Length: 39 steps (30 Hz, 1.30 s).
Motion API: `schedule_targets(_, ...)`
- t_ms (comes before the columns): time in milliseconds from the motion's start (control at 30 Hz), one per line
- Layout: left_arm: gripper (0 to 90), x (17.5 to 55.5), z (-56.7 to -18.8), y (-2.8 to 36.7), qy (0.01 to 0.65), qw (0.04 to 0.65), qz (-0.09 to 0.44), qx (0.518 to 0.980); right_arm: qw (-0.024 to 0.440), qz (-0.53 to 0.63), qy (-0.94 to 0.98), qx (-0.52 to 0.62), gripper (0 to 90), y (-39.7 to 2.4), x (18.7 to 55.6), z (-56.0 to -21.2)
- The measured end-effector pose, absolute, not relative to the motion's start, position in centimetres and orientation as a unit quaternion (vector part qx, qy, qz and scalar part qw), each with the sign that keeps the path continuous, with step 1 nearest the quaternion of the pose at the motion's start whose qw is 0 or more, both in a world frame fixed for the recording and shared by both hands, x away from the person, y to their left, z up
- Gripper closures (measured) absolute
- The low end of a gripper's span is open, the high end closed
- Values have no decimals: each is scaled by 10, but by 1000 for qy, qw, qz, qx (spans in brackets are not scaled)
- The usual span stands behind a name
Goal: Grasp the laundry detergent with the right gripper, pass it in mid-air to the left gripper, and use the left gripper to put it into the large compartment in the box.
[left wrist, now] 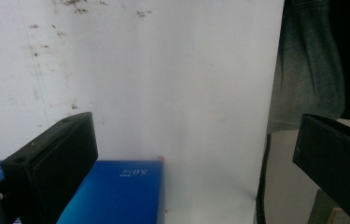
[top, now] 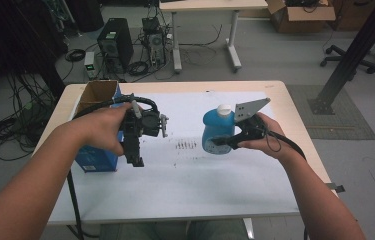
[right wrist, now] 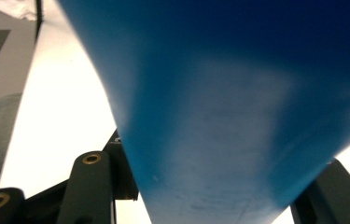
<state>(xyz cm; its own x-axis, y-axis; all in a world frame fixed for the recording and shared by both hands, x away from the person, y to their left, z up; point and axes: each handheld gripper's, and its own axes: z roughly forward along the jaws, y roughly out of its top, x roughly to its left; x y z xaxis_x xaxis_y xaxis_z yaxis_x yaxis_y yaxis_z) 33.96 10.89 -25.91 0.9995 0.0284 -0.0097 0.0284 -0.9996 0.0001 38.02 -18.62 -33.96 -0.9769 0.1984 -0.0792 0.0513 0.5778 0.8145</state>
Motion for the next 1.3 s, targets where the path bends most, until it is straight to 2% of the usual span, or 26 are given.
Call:
schedule_targets(500,2,339,-255,101,12,1,-3,1000,57,456,887,35,450,-166,354,-349)
schedule_targets(933,2,337,-254,93,5,3,-1,1000,12,469,883,28,449,-138,339,-369)
schedule_targets(1300,2,335,-255,93,4,5,-3,1000,4,475,879,26,448,-113,335,-378)
